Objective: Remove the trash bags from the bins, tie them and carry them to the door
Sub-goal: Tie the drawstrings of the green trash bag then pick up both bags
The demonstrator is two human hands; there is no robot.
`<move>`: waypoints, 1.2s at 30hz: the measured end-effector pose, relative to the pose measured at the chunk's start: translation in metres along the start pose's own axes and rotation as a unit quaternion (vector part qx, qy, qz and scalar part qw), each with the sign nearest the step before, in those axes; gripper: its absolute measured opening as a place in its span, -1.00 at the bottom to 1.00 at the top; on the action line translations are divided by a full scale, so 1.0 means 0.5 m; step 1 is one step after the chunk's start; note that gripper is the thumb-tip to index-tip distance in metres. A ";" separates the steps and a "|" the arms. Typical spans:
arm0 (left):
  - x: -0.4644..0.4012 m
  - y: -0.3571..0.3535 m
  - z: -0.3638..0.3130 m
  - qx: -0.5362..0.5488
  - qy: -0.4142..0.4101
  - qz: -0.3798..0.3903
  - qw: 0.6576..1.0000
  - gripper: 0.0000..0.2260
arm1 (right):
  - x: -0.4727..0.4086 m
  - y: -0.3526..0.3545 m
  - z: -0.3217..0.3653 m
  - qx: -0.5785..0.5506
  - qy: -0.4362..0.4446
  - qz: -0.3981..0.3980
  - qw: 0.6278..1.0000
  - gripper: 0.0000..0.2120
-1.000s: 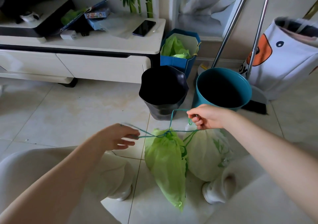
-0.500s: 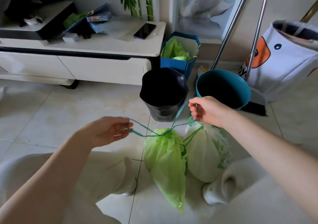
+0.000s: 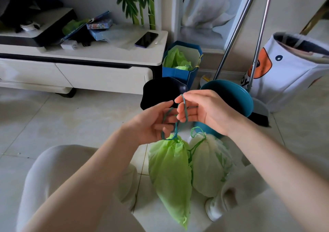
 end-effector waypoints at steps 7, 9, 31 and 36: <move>-0.026 -0.007 -0.048 0.095 -0.128 -0.041 0.986 -0.65 | 0.013 -0.025 -0.033 0.039 -0.039 0.079 0.995 -0.73; -0.029 0.005 -0.056 0.133 -0.159 -0.057 0.977 -0.67 | 0.012 -0.017 -0.048 0.074 -0.049 0.073 0.993 -0.72; 0.000 0.038 -0.083 -0.034 -0.201 -0.165 0.965 -0.81 | -0.030 0.119 -0.372 0.864 -0.008 0.123 0.488 -0.77; 0.008 0.045 -0.084 -0.060 -0.195 -0.173 0.964 -0.80 | -0.048 0.115 -0.338 0.840 0.008 0.093 0.535 -0.91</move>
Point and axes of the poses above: each hand's wrist, its own x-axis away from the middle knuckle, its own y-axis out of the back of the hand, z = x × y, the point moved 7 cm from there along -x, towards the middle knuckle, and after that the axes turned 5 degrees about -x, right-handed, at the moved point
